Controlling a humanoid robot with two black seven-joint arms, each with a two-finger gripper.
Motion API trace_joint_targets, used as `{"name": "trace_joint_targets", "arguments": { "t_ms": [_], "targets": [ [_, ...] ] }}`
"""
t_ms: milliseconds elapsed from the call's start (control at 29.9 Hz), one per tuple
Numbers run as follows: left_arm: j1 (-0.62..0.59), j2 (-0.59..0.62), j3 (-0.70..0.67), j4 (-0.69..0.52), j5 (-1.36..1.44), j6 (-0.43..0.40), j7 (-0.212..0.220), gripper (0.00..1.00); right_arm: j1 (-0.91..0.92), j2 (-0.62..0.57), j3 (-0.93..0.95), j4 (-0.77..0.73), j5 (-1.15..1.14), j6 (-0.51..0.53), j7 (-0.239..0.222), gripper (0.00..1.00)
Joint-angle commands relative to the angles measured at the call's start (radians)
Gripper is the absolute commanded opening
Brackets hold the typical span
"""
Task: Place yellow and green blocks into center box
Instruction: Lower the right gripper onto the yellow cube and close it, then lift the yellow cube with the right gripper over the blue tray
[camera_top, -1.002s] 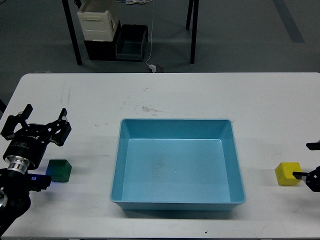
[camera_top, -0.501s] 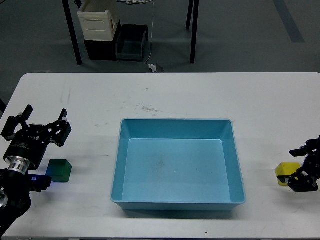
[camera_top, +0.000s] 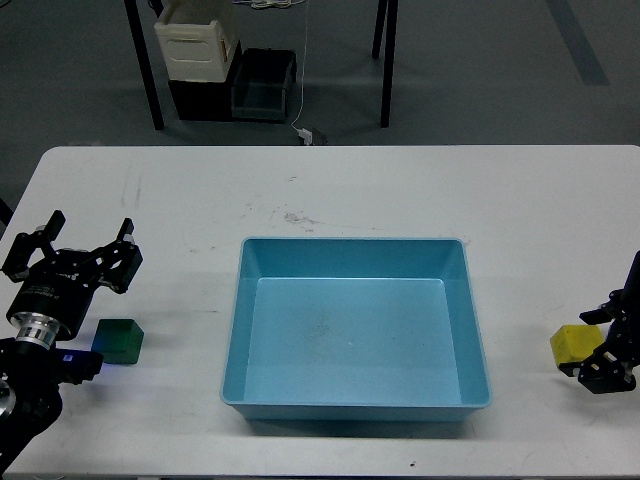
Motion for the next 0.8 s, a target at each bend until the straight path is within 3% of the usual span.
{"name": "trace_joint_targets", "arguments": {
  "t_ms": [0, 334, 368, 434, 535, 768],
  "targets": [
    [0.000, 0.000, 0.000, 0.000, 0.000, -0.001, 0.000, 1.00, 0.000, -0.002, -0.010, 0.001, 0.000, 0.000, 0.000, 0.89],
    [-0.002, -0.002, 0.000, 0.016, 0.000, -0.003, 0.000, 1.00, -0.006, 0.006, -0.011, -0.007, 0.000, -0.001, 0.000, 0.78],
    [-0.002, -0.005, 0.000, 0.019, 0.000, -0.003, 0.002, 1.00, -0.006, 0.006, -0.013, -0.007, 0.000, -0.001, 0.000, 0.72],
    [-0.002, -0.008, 0.000, 0.026, 0.000, -0.004, 0.002, 1.00, -0.006, 0.007, -0.013, -0.009, 0.000, -0.001, 0.000, 0.47],
    [-0.002, -0.008, 0.000, 0.029, 0.000, -0.004, 0.002, 1.00, -0.005, 0.014, -0.037, -0.007, 0.000, -0.001, 0.000, 0.40],
    [-0.006, -0.009, 0.000, 0.029, 0.000, -0.004, 0.002, 1.00, 0.006, 0.012, -0.040, -0.010, 0.000, -0.001, 0.000, 0.06]
  ]
}}
